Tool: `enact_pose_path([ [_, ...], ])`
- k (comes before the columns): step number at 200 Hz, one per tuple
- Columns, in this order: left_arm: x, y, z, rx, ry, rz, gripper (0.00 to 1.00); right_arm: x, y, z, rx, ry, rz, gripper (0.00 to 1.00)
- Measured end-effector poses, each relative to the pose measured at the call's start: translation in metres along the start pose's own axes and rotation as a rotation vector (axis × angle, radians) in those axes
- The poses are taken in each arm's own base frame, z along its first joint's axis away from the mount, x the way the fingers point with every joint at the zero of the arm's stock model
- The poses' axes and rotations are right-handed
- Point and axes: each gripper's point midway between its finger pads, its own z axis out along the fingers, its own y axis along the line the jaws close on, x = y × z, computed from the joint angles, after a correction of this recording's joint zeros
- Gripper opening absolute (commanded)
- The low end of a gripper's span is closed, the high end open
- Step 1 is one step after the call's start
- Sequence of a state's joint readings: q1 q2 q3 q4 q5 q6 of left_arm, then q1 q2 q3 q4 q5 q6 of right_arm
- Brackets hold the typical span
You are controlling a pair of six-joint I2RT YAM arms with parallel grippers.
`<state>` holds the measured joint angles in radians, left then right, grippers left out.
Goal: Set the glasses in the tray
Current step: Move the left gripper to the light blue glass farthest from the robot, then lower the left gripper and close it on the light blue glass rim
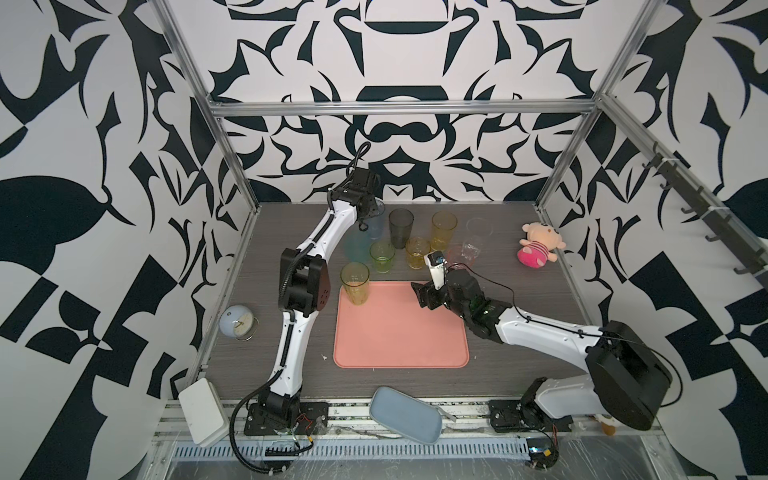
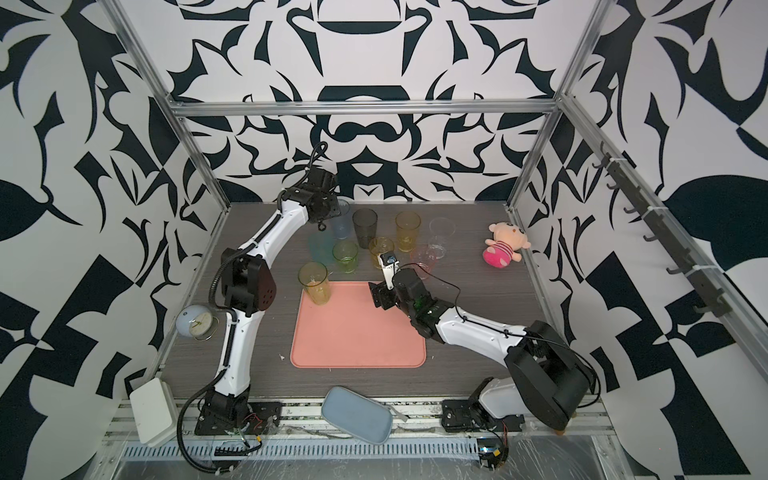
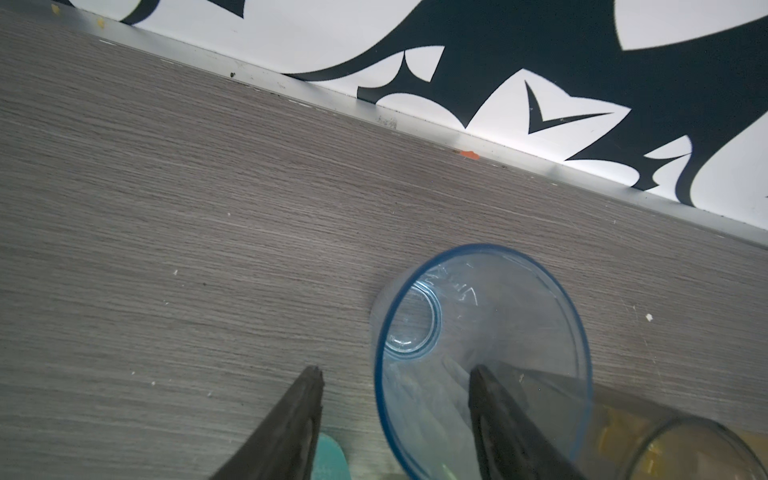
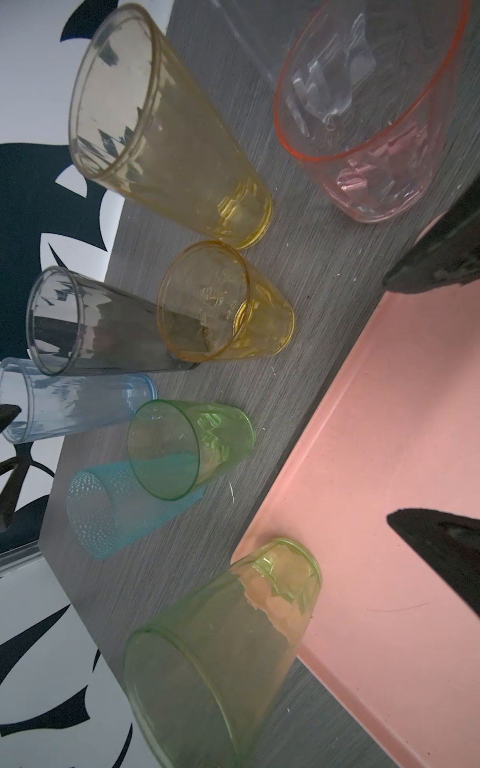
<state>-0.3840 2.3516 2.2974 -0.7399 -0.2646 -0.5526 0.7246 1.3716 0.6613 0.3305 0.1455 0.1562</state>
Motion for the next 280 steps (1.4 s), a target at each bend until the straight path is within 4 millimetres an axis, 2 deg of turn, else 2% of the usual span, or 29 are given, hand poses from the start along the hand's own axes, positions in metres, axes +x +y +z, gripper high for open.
enact_pose_path([
  [86, 0.003, 0.004, 0.009, 0.001, 0.017, -0.009, 0.45, -0.002, 0.001, 0.0, -0.003, -0.001, 0.0, 0.84],
  [156, 0.002, 0.005, 0.009, 0.003, 0.017, -0.017, 0.26, -0.001, 0.001, 0.0, -0.002, 0.004, 0.0, 0.84],
  [231, 0.001, 0.009, 0.01, -0.004, 0.016, -0.02, 0.13, -0.001, 0.001, 0.0, -0.002, 0.005, -0.001, 0.83],
  [280, -0.002, 0.018, 0.012, -0.031, 0.008, -0.028, 0.03, 0.005, 0.001, 0.007, 0.001, 0.029, -0.004, 0.83],
])
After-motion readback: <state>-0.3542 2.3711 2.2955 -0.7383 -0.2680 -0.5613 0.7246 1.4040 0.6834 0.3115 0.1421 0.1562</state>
